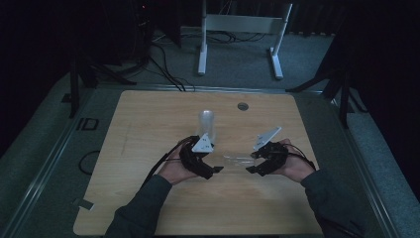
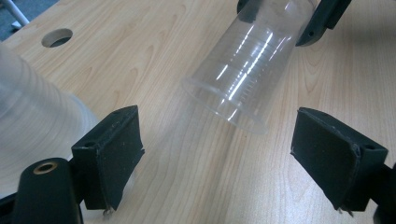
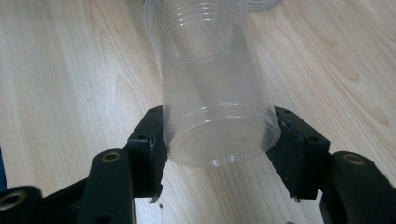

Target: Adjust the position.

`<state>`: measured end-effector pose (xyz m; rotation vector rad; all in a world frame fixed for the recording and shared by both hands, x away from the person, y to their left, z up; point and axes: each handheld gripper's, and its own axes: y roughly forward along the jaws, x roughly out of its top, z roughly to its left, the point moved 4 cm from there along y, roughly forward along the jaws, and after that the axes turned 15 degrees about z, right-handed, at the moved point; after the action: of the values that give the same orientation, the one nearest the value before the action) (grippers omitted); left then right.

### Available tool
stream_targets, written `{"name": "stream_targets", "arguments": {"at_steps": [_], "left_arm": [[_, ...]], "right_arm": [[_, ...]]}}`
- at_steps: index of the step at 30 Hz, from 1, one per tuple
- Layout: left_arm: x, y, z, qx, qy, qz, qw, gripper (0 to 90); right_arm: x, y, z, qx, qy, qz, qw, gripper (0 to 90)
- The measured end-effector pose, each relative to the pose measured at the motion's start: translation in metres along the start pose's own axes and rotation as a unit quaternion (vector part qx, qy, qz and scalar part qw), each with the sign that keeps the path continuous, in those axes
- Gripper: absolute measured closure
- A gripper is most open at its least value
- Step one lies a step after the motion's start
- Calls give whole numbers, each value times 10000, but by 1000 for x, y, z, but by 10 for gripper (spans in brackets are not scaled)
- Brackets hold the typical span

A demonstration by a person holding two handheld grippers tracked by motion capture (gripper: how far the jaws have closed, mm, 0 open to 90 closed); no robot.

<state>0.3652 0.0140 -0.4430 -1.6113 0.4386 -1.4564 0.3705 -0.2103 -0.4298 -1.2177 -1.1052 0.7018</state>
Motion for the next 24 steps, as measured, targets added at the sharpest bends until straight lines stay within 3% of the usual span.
{"name": "stream_targets", "arguments": {"at_steps": [11,18,24], "left_arm": [[-2,3,2,-69,-187,-31,9998,201],[-1,2,4,-29,-305,-98,9995,220],[-1,3,4,46,-292,-101,9995,222]], "right_arm": [[-9,0,-3,-90,221,-270,9994,415],[-14,1,-5,-172,396,-491,9979,415],[-15,0,-5,-210,473,-646,9966,416]]}}
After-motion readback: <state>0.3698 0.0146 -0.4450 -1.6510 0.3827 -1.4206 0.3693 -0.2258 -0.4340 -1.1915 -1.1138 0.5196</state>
